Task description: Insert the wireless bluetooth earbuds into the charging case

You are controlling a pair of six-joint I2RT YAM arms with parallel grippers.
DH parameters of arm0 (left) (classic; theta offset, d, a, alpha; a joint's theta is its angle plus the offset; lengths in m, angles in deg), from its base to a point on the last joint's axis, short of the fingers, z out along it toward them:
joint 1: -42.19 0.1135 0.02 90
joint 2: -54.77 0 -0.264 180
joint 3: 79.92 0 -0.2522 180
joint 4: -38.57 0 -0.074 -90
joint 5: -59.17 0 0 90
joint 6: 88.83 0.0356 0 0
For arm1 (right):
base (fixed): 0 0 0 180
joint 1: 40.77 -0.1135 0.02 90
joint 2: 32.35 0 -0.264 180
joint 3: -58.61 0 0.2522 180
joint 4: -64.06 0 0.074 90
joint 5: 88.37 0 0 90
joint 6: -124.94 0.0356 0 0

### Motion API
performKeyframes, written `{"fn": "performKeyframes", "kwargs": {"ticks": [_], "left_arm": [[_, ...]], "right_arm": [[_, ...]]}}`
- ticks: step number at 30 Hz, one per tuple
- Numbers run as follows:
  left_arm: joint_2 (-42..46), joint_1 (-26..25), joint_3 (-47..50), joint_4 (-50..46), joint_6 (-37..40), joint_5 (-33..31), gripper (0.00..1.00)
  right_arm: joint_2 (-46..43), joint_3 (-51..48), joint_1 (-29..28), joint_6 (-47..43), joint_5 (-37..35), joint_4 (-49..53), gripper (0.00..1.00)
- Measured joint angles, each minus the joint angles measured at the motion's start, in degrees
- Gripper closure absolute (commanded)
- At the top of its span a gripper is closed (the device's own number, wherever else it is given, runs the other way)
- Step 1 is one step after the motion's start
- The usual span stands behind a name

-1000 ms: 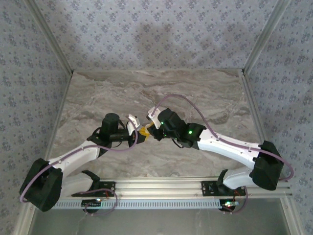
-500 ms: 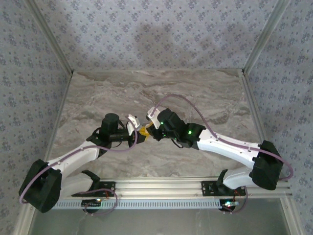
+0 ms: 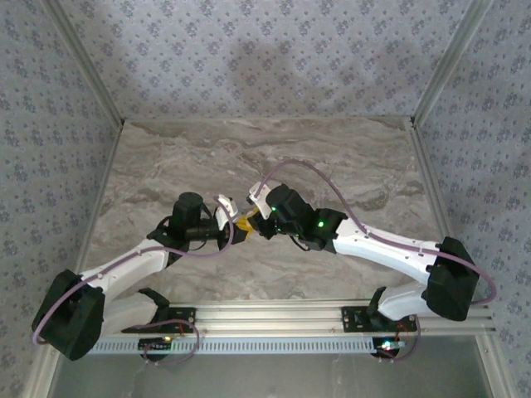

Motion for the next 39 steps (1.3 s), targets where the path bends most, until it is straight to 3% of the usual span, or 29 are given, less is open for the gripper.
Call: {"fn": "performKeyframes", "kwargs": {"ticks": [39], "left_arm": [[0.9,0.0,0.0,-0.5,0.1,-1.8,0.93]], "right_arm": [[0.1,1.0,-1.0,-0.9,-4.5,1.8,0.78]]}}
